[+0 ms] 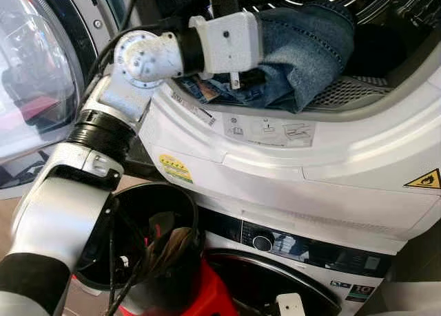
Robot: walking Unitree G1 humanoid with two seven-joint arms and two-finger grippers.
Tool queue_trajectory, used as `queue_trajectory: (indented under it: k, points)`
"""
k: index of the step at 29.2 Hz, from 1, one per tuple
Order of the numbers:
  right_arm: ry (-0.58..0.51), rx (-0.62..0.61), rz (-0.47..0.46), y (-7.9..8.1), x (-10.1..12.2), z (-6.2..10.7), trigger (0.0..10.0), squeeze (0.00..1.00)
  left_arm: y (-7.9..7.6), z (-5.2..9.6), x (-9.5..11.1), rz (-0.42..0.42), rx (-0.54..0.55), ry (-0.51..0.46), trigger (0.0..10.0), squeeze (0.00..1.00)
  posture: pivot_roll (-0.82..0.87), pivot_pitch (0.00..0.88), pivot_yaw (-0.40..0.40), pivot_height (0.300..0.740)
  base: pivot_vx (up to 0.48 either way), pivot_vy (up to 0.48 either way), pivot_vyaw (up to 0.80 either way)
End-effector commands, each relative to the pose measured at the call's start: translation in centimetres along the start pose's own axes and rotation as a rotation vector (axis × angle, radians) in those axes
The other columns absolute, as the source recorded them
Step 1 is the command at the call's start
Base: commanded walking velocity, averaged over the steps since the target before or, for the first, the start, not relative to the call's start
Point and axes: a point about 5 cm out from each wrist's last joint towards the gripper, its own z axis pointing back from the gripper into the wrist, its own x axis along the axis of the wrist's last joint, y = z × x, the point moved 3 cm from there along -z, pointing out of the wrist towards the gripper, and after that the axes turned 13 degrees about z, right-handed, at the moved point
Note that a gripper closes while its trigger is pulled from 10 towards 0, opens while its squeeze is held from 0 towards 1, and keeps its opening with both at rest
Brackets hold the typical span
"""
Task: Clothes washing
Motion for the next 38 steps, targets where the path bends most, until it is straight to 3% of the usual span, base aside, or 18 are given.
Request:
queue_trajectory:
  k: [1,6,16,18,21,22,24,27,28,29,30,31,32,34,36,37,38]
  points:
    - [-0.009,0.021,0.001,0.7,0.6,-0.2,10.0,0.0,1.0,1.4,0.9,0.008,0.009,-0.016,10.0,1.0,-0.04,0.007,0.154,0.74,0.0,0.0,0.0]
    - [-0.014,0.027,0.007,0.9,0.8,-0.3,10.0,0.0,1.0,3.3,2.3,0.152,-0.045,-0.049,10.0,1.0,-0.03,0.0,0.15,0.74,0.0,0.0,0.0]
    - [-0.013,0.031,0.01,0.9,0.8,-0.3,10.0,0.0,0.8,6.2,3.8,0.313,-0.165,-0.055,10.0,1.0,-0.02,0.008,0.149,0.74,0.0,0.0,0.0]
    - [-0.011,0.032,0.012,0.9,0.8,-0.3,10.0,0.0,0.6,6.9,5.0,0.413,-0.199,-0.119,10.0,1.0,-0.02,0.01,0.149,0.74,0.0,0.0,0.0]
    - [-0.009,0.034,0.011,1.0,0.7,-0.2,10.0,0.0,-1.5,7.4,6.4,0.562,-0.346,-0.197,10.0,1.0,-0.02,0.015,0.147,0.74,0.0,0.0,0.0]
    - [-0.009,0.034,0.011,1.0,0.7,-0.2,10.0,0.0,-1.5,7.4,6.4,0.562,-0.346,-0.197,10.0,1.0,-0.02,0.015,0.147,0.74,0.0,0.0,0.0]
    - [-0.007,0.036,0.012,1.0,0.6,-0.2,10.0,0.0,-4.5,7.2,6.3,0.713,-0.471,-0.203,10.0,1.0,-0.01,0.018,0.148,0.74,0.0,0.0,0.0]
    - [-0.005,0.037,0.014,1.0,0.5,-0.2,10.0,0.0,-8.0,7.0,5.4,0.836,-0.573,-0.164,10.0,1.0,-0.01,0.02,0.147,0.74,0.0,0.0,0.0]
    - [-0.003,0.039,0.019,1.0,0.5,-0.2,10.0,0.0,-10.0,6.9,5.0,0.918,-0.62,-0.154,10.0,1.0,-0.01,0.021,0.147,0.74,0.0,0.0,0.0]
    - [-0.003,0.039,0.019,1.0,0.5,-0.2,10.0,0.0,-10.0,6.9,5.0,0.918,-0.62,-0.154,10.0,1.0,-0.01,0.021,0.147,0.74,0.0,0.0,0.0]
    - [-0.002,0.039,0.02,1.0,0.4,-0.2,10.0,0.0,-11.0,6.8,4.8,0.971,-0.637,-0.143,10.0,1.0,0.0,0.022,0.148,0.74,0.0,0.0,0.0]
    - [-0.004,0.038,0.019,1.0,0.5,-0.2,10.0,0.0,-14.0,6.8,3.1,1.069,-0.653,-0.06,10.0,1.0,-0.01,0.022,0.15,0.74,0.0,0.0,0.0]
    - [-0.004,0.038,0.019,1.0,0.5,-0.2,10.0,0.0,-14.0,6.8,3.1,1.069,-0.653,-0.06,10.0,1.0,-0.01,0.022,0.15,0.74,0.0,0.0,0.0]
    - [-0.006,0.038,0.02,1.0,0.6,-0.2,10.0,0.0,-17.3,7.0,0.9,1.132,-0.655,0.055,10.0,1.0,-0.01,0.024,0.151,0.74,0.0,0.0,0.0]
    - [-0.008,0.034,0.017,0.9,0.7,-0.3,10.0,0.0,-21.1,7.7,-1.5,1.122,-0.658,0.204,10.0,1.0,-0.01,0.023,0.15,0.74,0.0,0.0,0.0]
    - [-0.009,0.032,0.017,0.9,0.7,-0.3,10.0,0.0,-23.1,8.0,-2.4,1.153,-0.658,0.262,10.0,0.9,-0.01,0.028,0.153,0.74,0.0,0.0,0.0]
    - [-0.009,0.032,0.017,0.9,0.7,-0.3,10.0,0.0,-23.1,8.0,-2.4,1.153,-0.658,0.262,10.0,0.9,-0.01,0.028,0.153,0.74,0.0,0.0,0.0]
